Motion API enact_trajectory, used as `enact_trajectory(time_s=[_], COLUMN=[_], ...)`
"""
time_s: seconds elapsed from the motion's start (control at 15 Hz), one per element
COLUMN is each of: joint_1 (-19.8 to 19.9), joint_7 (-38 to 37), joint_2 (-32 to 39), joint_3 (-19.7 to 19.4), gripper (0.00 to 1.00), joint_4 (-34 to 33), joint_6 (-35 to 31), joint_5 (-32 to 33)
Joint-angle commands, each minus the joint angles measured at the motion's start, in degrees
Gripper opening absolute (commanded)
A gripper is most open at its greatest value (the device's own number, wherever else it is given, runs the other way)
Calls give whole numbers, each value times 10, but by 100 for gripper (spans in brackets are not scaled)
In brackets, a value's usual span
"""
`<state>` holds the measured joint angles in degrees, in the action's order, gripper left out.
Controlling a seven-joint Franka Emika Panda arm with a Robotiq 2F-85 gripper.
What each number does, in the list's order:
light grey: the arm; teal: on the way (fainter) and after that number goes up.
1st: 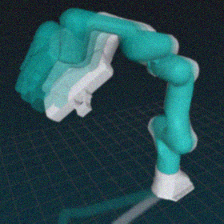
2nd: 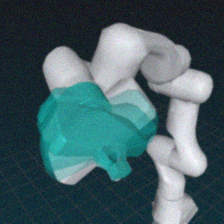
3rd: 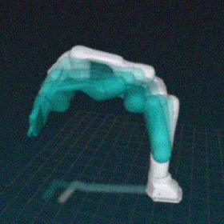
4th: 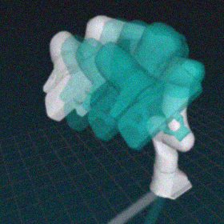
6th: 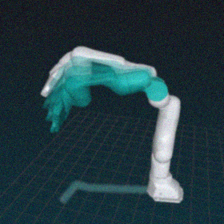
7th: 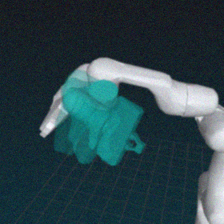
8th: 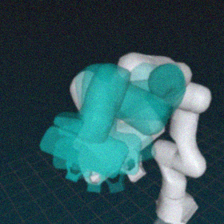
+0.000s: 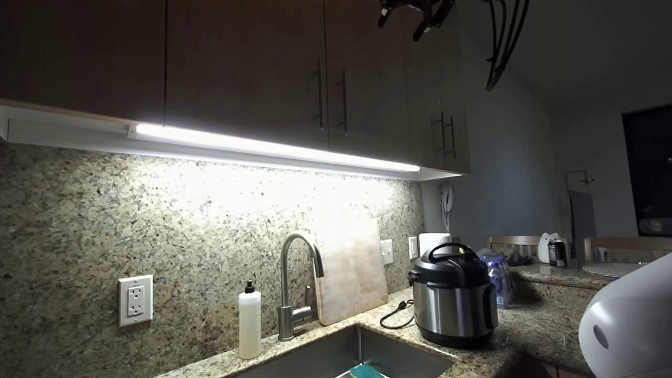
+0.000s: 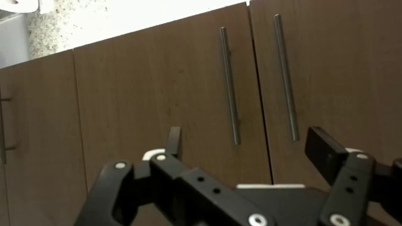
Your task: Open the right door of the cabinet above the sink
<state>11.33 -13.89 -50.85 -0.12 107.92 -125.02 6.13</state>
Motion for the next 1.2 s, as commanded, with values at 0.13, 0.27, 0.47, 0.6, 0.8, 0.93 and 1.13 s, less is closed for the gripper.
enact_trajectory(time_s=[0.13,0.27,0.47,0.6,0.8,0.93,1.13], joint_1=[29,35,21,21,21,20,21], joint_7=[15,6,1,1,1,7,7], joint_2=[93,105,99,95,91,108,137], joint_3=[13,21,13,12,12,14,20], gripper=[100,100,100,100,100,100,100], joint_4=[-43,-35,-31,-31,-31,-35,-42], joint_6=[-49,-73,-52,-52,-52,-62,-85], joint_5=[61,81,63,62,62,65,74])
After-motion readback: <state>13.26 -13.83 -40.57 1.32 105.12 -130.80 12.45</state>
